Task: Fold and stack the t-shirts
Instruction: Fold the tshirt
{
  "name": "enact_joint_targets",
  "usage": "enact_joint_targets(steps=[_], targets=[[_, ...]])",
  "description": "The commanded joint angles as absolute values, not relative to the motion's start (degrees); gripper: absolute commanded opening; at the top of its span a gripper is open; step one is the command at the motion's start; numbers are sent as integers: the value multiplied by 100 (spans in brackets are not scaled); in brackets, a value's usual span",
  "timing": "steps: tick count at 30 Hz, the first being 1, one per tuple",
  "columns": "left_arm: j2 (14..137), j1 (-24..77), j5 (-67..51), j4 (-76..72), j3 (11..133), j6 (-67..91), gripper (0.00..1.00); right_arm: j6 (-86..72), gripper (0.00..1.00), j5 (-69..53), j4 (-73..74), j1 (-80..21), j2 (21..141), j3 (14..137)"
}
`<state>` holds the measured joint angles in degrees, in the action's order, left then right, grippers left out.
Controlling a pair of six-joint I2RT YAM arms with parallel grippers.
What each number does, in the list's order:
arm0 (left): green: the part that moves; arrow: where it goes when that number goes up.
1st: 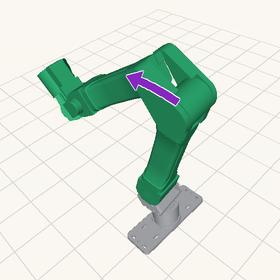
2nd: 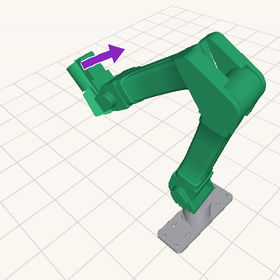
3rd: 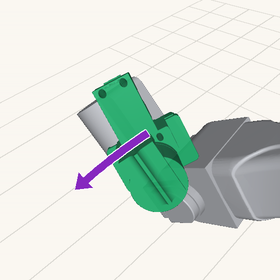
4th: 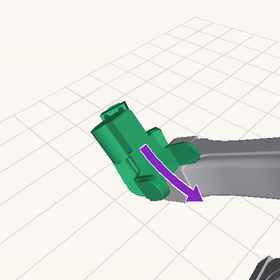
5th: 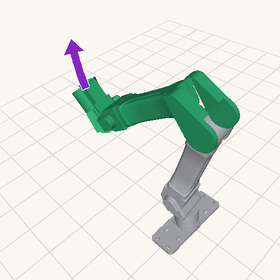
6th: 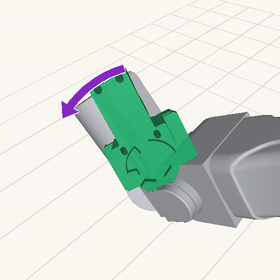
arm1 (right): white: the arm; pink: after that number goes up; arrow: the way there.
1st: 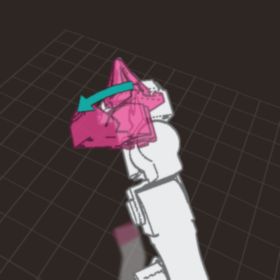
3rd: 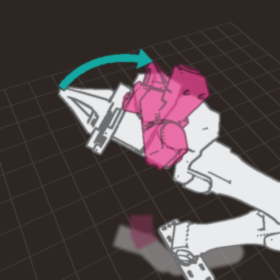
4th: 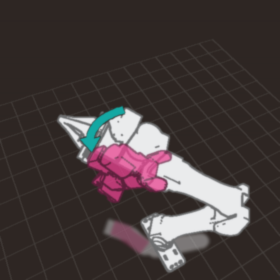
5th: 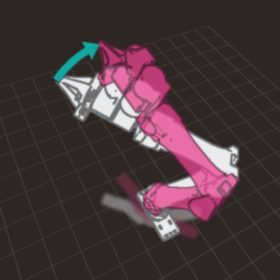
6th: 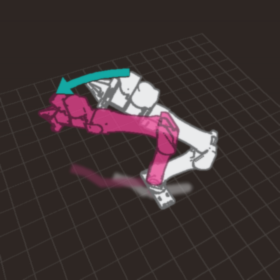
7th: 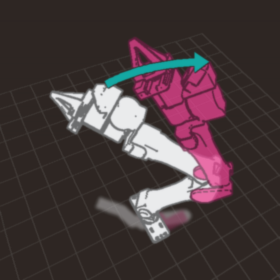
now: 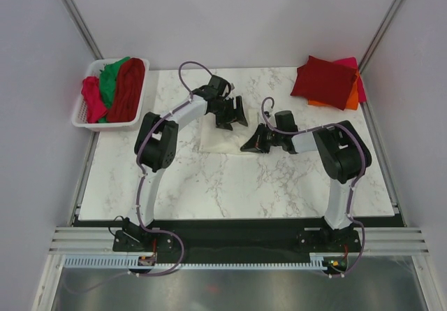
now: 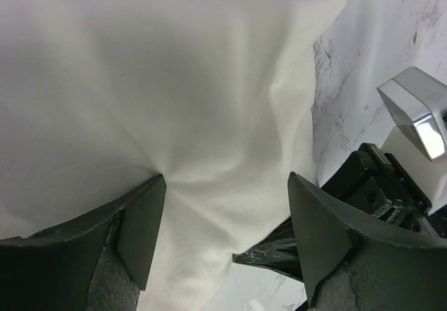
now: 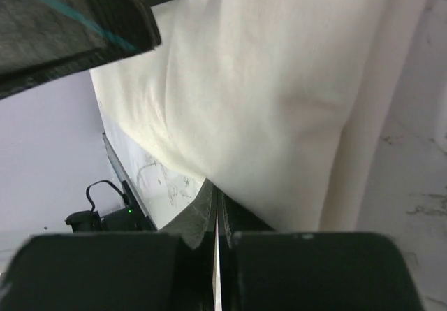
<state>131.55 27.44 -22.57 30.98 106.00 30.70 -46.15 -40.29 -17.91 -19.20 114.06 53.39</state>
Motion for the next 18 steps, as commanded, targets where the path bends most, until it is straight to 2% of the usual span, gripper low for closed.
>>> enact_joint_targets(steps=[1,5,9,10,12,15,18], targets=[[13087,2690,-1995,2944,10608,2883,78,-4158,0,-3201,-1372,-1749,11443,4941],[13008,2689,-1811,2979,10556,2646,78,-3833,0,-2761,-959,-1635,11172,4457],[12727,2707,-1547,3093,10582,2409,81,-3911,0,-2751,-546,-1678,10426,3991],[12640,2716,-1347,3129,10591,2365,82,-3894,1,-2716,-380,-1714,9928,4016],[12245,2760,-1135,3217,10687,2259,87,-3771,10,-2532,250,-1827,9407,4200],[11647,2874,-626,3462,10784,2171,88,-3692,45,-2513,771,-1898,8502,4989],[10953,3040,-396,3533,10505,2232,87,-3665,52,-2566,826,-1898,8437,5456]])
